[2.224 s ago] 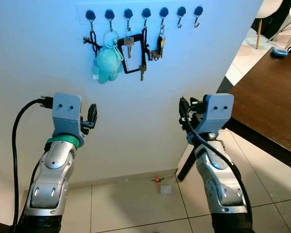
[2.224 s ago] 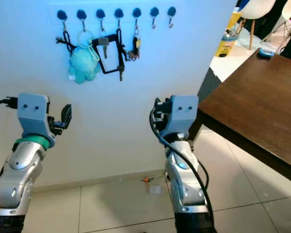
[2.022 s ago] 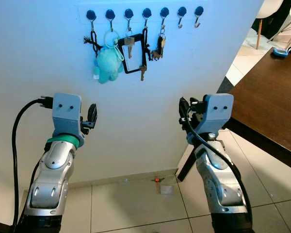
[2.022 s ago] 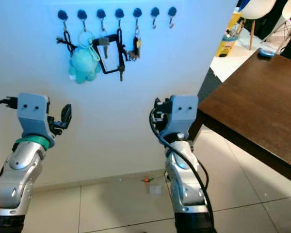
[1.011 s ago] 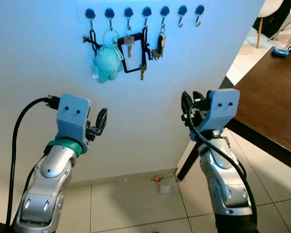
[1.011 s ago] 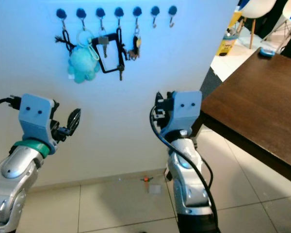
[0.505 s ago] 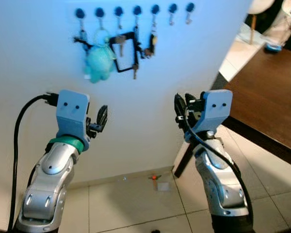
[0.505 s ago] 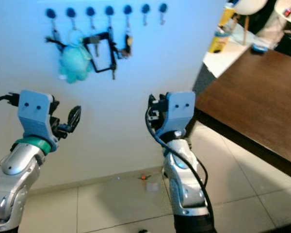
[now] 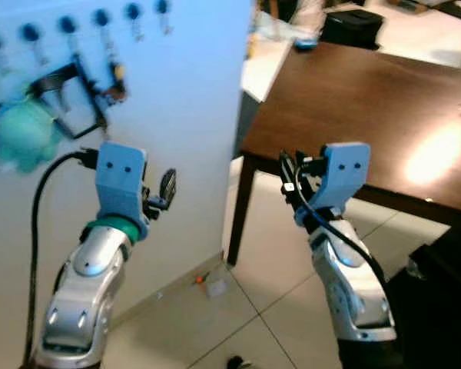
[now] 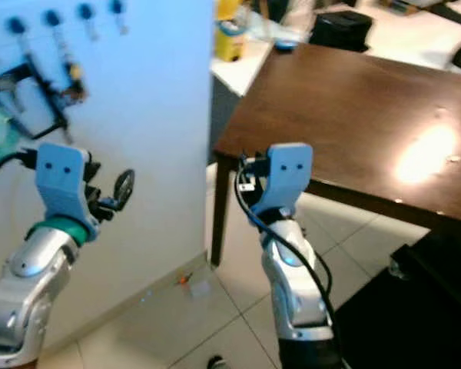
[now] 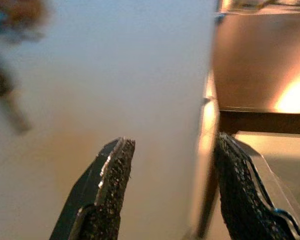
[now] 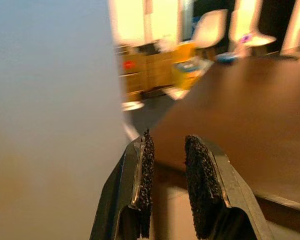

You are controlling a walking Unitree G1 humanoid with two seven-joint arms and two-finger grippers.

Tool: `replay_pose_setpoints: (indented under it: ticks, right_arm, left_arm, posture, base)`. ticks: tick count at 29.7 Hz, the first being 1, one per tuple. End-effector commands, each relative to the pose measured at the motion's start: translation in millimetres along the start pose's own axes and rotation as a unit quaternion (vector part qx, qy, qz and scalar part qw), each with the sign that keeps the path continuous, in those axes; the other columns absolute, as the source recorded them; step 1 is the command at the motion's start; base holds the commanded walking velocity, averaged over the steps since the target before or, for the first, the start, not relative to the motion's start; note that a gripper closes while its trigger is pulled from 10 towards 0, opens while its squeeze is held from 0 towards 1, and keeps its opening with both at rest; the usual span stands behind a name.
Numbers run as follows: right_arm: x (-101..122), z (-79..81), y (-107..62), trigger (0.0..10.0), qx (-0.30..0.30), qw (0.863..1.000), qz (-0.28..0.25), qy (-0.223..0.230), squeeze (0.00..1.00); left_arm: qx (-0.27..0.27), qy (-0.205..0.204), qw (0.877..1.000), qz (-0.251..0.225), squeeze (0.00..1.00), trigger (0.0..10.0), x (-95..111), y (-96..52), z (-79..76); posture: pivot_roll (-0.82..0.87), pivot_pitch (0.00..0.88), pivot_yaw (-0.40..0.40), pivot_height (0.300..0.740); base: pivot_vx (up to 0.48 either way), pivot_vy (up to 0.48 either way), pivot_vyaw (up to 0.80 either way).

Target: Hang keys on a hook

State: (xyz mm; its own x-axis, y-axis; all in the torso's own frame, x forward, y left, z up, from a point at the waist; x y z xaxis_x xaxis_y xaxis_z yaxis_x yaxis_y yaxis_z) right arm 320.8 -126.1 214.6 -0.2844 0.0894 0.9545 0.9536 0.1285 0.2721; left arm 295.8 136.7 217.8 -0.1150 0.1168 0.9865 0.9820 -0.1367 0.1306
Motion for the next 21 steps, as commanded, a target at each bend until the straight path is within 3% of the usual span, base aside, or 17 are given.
replay_pose_setpoints:
  ticks: [1, 21]
  right_arm:
    - [-1.3, 5.4, -0.7, 10.0, 0.008, 1.0, 0.004, 0.006, 0.0]
    - [-2.1, 5.3, -0.8, 10.0, 0.006, 1.0, 0.007, 0.006, 0.0]
  left_arm:
    - [0.007, -0.006, 1.0, 0.011, 0.0, 10.0, -3.5, -2.2, 2.7]
    - [0.04, -0.008, 0.999, 0.008, 0.0, 10.0, -4.4, 2.4, 8.7]
  posture:
    - [-0.07, 0.07, 0.068, 0.74]
    - [-0.07, 0.072, 0.07, 0.74]
  base:
    - [0.0, 0.0, -0.8]
    - [0.0, 0.0, -0.8]
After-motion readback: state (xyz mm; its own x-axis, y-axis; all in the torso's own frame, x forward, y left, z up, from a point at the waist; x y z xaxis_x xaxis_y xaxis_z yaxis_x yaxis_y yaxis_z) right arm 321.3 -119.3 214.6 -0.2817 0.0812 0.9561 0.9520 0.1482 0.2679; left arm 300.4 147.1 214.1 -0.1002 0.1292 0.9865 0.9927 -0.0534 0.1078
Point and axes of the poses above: a point about 5 cm out from each wrist's last joint towards the gripper, its own y axis pointing out of the wrist towards the gripper, its own x axis along the axis of the wrist's last joint, z = x × y, the point moved 1 cm from there along y, pointing out of the wrist towards the gripper, and after that the axes turned 10 degrees about -y, right-handed, at the moved point
